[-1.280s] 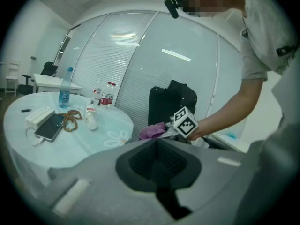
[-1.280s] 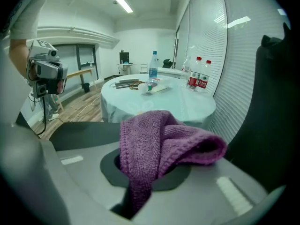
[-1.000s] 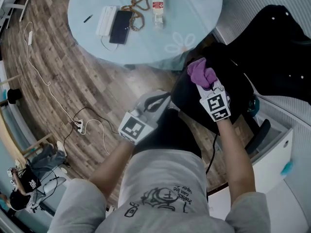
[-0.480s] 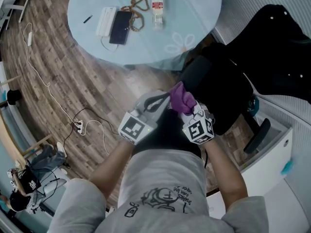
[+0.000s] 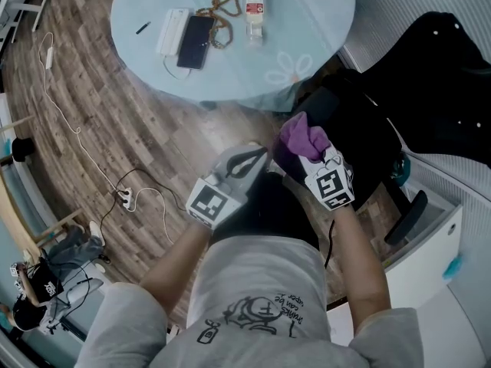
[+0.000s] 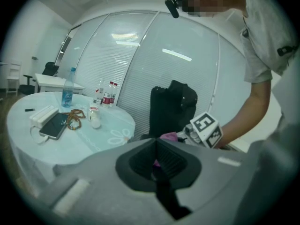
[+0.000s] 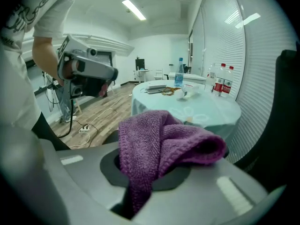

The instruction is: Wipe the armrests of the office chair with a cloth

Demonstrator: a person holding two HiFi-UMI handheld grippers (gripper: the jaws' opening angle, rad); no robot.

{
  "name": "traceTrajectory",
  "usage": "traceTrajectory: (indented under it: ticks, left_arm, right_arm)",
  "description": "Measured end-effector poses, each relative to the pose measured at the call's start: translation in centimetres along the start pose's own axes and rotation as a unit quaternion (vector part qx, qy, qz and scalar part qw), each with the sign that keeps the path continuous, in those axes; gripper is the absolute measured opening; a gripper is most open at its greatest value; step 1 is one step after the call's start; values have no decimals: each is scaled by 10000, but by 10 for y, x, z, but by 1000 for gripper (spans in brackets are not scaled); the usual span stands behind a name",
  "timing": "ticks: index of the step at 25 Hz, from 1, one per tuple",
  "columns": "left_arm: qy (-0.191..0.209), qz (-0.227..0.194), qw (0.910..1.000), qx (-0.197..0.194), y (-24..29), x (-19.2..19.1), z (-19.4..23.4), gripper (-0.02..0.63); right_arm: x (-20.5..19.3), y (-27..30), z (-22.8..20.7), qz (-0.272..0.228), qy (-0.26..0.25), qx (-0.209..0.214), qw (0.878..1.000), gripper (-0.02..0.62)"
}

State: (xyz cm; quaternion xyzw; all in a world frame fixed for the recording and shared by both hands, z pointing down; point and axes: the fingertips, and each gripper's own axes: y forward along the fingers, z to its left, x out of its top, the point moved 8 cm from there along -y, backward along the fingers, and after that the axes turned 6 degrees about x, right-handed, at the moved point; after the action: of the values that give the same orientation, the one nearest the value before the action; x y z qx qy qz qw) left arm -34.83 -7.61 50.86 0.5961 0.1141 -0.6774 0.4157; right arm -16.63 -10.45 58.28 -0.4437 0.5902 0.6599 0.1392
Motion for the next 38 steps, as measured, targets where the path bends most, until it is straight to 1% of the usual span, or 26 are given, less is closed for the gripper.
traceTrajectory:
  ticks: [8, 10, 13, 16, 19, 22, 24, 26, 30, 35, 36, 38]
  left_arm:
    - [-65, -11, 10000, 27, -2, -2, -2, 2]
    - [-73, -5, 10000, 32, -2, -2, -2, 2]
    - [-60, -1, 10000, 43, -1, -3, -2, 2]
    - [-65, -3, 10000, 55, -1, -3, -2, 2]
    - [-73, -14, 10000, 57, -1, -2, -4, 2]
    - [-36, 2, 10000, 40, -1, -1, -4, 2]
    - [-44, -7, 10000, 41, -1, -1, -4, 2]
    - [-63, -24, 10000, 51, -2, -1, -4, 2]
    - [-101, -51, 9999, 67, -4, -1, -4, 2]
    - [-73, -42, 9999, 70, -5, 0, -3, 2]
    - [-75, -48, 9999, 74, -5, 0, -4, 2]
    - [-56, -46, 9999, 72, -5, 1, -3, 2]
  right_arm:
    - [-9, -16, -102, 202, 167, -660, 9975, 40]
    - [-8, -18, -124, 230, 145, -698, 9972, 40]
    - [-7, -19, -138, 337, 95, -619, 9975, 40]
    - [-8, -19, -136, 320, 176, -698, 9969, 40]
    - [-9, -20, -132, 235, 337, -836, 9957, 37]
    - [-8, -19, -127, 166, 347, -917, 9950, 37]
    - [-7, -18, -119, 102, 318, -909, 9953, 37]
    - [-6, -17, -104, 80, 241, -808, 9964, 37]
    - [-4, -11, -55, -8, -10, -449, 9990, 37]
    - [-3, -3, 24, -183, -162, 121, 9996, 37]
    - [-4, -3, 38, -219, -162, 184, 9995, 37]
    - [-5, -4, 57, -270, -111, 175, 9994, 37]
